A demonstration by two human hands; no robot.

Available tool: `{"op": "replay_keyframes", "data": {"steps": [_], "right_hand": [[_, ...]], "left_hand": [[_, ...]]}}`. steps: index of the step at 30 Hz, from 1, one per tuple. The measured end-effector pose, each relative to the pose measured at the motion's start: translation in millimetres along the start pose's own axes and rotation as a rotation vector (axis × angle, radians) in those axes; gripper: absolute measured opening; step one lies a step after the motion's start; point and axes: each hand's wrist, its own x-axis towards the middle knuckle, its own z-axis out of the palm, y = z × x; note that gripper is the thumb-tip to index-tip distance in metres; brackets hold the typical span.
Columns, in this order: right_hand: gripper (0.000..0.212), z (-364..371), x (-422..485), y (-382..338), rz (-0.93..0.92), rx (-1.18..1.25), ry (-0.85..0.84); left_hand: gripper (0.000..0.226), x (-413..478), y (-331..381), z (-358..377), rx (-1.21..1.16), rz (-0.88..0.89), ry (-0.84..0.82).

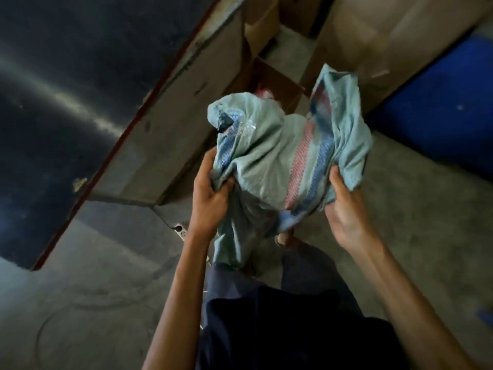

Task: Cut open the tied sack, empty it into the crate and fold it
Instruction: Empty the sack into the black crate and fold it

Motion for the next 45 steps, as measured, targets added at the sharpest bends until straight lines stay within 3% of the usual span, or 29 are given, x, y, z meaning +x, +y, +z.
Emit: {"op": "replay_keyframes", "data": {"steps": [6,10,17,22,25,28,31,33,35,37,39,41,43,45], "right_hand": [[0.056,-85.0,-29.3,30.0,-0.036,-0.066,0.279],[0.052,-142.7,-12.1,35.1,-0.027,-0.151,0.289],[0.041,-240.4,89.1,47.9,0.057,-0.154,0.264],[0.043,-301.3,217.0,71.3,-0.086,-0.248,0.264],[0.054,-338.9,325.8,111.5,-0.17,-0.341,0.333],[0.094,-378.4,446.3,176.9,-0.106,-0.512,0.354],[0.119,-411.4,528.6,240.7,0.009,-0.759,0.382],[0.112,-426.9,553.0,272.0,0.028,-0.896,0.463],[0.089,-438.9,565.7,305.0,-0.049,-0.956,0.433],[0.072,-450.5,574.8,344.7,-0.114,-1.132,0.269],[0.062,-456.3,578.0,377.2,-0.061,-1.27,0.114],[0.057,-465.5,578.1,411.8,0.253,-1.299,-0.079],[0.065,-473.2,576.4,440.8,0.561,-1.234,-0.247],[0.062,-473.2,573.3,447.8,0.532,-1.224,-0.211]], "left_hand": [[0.055,-21.3,-34.2,83.7,-0.035,-0.215,-0.14],[0.053,-13.4,-56.3,158.3,-0.03,-0.29,-0.153],[0.068,31.8,-128.8,297.3,0.019,-0.463,-0.084],[0.055,107.3,-220.3,385.5,0.137,-0.338,-0.036],[0.053,172.7,-289.0,432.6,0.151,-0.193,-0.09],[0.065,239.9,-372.5,486.4,0.175,-0.09,-0.234],[0.092,291.3,-464.1,521.3,0.305,-0.288,-0.336],[0.095,304.9,-513.7,527.1,0.607,-0.215,-0.356],[0.082,300.2,-554.2,535.7,0.863,0.019,-0.36],[0.073,281.8,-583.1,544.7,1.032,0.201,-0.504],[0.064,262.0,-615.7,550.3,1.232,0.228,-0.766],[0.056,252.5,-649.3,549.0,1.437,0.079,-1.098],[0.058,251.5,-677.9,543.9,1.505,-0.226,-1.364],[0.064,252.1,-684.3,539.2,1.471,-0.36,-1.342]]}}
